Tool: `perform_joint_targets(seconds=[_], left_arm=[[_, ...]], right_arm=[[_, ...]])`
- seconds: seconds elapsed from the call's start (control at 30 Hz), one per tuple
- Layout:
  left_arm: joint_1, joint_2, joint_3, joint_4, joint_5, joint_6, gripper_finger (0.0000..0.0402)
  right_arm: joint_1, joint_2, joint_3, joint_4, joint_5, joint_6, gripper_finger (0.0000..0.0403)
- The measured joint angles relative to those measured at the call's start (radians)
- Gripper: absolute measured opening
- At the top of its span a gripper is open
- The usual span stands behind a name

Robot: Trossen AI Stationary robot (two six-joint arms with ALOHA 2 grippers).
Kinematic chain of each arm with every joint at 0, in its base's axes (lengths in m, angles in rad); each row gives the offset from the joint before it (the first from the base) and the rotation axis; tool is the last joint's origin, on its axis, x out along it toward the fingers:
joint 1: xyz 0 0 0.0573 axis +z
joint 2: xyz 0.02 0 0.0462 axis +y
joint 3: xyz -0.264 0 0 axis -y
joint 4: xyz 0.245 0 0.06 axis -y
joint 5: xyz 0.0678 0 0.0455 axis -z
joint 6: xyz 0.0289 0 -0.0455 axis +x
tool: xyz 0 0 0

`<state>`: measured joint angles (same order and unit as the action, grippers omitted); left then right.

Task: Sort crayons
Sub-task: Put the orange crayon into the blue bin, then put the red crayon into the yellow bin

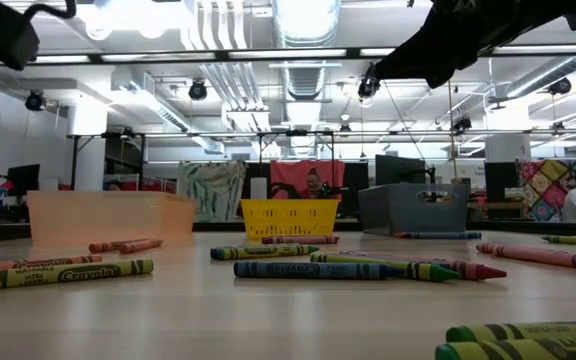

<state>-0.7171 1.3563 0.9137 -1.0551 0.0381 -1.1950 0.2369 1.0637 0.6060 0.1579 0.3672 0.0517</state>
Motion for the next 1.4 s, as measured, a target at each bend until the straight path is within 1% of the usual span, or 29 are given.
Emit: perform_joint_targets(seconds=[0.2, 0.33, 0.57, 0.67, 0.77, 0.83, 0.93, 1.03, 1.17, 1.27, 1.4], left_arm=[[0.000, 0.003, 0.001, -0.001, 0.006, 0.011, 0.0058], [0.000, 0.003, 0.002, -0.001, 0.006, 0.009, 0.0076], [0.010, 0.002, 0.002, 0.085, -0.003, 0.059, 0.0075], [0.032, 0.002, 0.002, 0.101, -0.032, 0.081, 0.0069], [0.060, 0.001, 0.002, 0.104, -0.055, 0.137, 0.0060], [0.091, 0.000, 0.002, 0.116, -0.076, 0.200, 0.0052], [0.158, -0.004, 0.002, 0.162, -0.127, 0.332, 0.0040], [0.242, -0.014, 0.002, 0.243, -0.178, 0.520, 0.0033], [0.399, -0.031, 0.002, 0.333, -0.188, 0.804, 0.0019], [0.548, -0.048, 0.002, 0.376, -0.188, 0.979, 0.0005], [0.740, -0.064, 0.002, 0.454, -0.187, 1.179, 0.0002]], right_arm=[[0.000, 0.000, 0.000, 0.000, 0.000, 0.000, 0.0059], [0.000, 0.000, 0.000, 0.000, 0.000, 0.000, 0.0059], [0.000, 0.000, 0.000, 0.000, 0.000, 0.040, 0.0059], [0.000, 0.000, 0.000, -0.001, 0.000, 0.073, 0.0059], [-0.009, 0.000, 0.012, -0.019, 0.000, 0.112, 0.0059], [-0.026, 0.000, 0.029, -0.045, 0.000, 0.143, 0.0059], [-0.062, 0.000, 0.066, -0.151, 0.000, 0.210, 0.0059], [-0.099, 0.000, 0.110, -0.295, 0.000, 0.299, 0.0059], [-0.149, 0.000, 0.147, -0.497, -0.026, 0.451, 0.0059], [-0.183, 0.000, 0.156, -0.647, -0.112, 0.605, 0.0059], [-0.217, 0.000, 0.163, -0.864, -0.312, 0.786, 0.0059]])
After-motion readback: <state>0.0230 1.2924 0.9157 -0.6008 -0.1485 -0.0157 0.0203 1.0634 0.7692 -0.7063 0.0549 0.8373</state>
